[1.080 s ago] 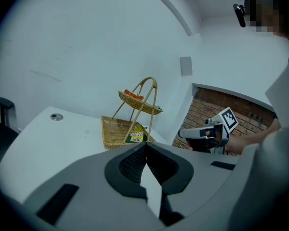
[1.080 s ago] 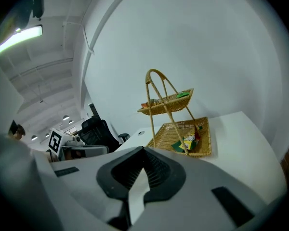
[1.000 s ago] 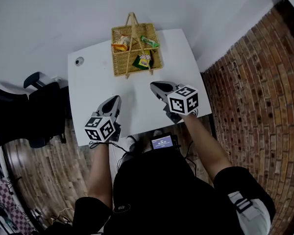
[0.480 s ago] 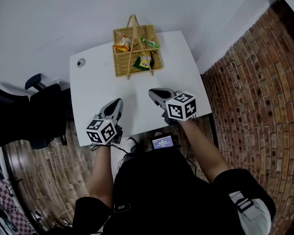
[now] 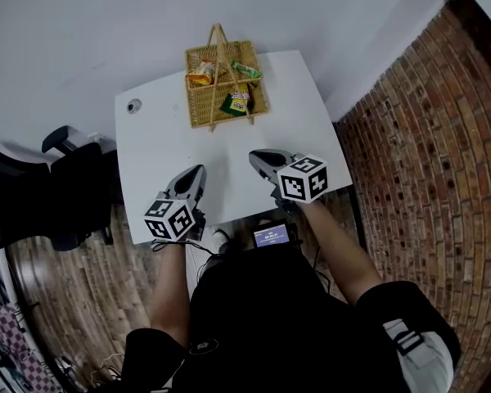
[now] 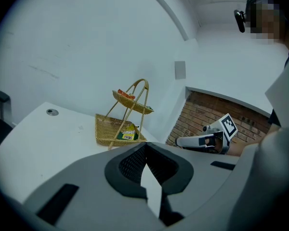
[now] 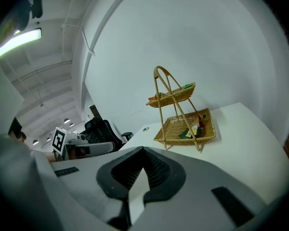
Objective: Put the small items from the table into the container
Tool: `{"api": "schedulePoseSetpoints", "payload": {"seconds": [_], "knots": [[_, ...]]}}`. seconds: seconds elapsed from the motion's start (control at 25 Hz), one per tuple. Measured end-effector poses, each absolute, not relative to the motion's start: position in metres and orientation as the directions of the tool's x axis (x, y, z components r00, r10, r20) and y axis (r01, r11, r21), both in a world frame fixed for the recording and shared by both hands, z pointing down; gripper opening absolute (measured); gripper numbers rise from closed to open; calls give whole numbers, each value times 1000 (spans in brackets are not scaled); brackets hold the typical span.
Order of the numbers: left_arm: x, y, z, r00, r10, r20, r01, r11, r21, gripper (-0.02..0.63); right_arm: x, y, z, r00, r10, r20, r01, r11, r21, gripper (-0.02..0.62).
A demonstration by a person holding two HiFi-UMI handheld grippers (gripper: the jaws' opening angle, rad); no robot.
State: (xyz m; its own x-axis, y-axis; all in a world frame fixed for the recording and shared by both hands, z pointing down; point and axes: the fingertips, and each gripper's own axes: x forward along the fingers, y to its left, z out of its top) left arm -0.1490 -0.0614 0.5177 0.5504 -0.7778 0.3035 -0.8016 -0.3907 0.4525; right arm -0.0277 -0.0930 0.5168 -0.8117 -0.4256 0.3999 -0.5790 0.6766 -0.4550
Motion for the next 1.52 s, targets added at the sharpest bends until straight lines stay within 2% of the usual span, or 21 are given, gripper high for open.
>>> {"api": "schedulePoseSetpoints", "payload": {"seconds": [1.12,1.52], "knots": [[-134,-52,503,591,-774,226,-779,-475,410,8,-34,-71,517,-828,-433,356,-553,732,-398,11],[-132,-49,500,590,-771,239,-789,-488,373,8,-35,-73,514,-814,-442,377,-569,737,-365,11]]}}
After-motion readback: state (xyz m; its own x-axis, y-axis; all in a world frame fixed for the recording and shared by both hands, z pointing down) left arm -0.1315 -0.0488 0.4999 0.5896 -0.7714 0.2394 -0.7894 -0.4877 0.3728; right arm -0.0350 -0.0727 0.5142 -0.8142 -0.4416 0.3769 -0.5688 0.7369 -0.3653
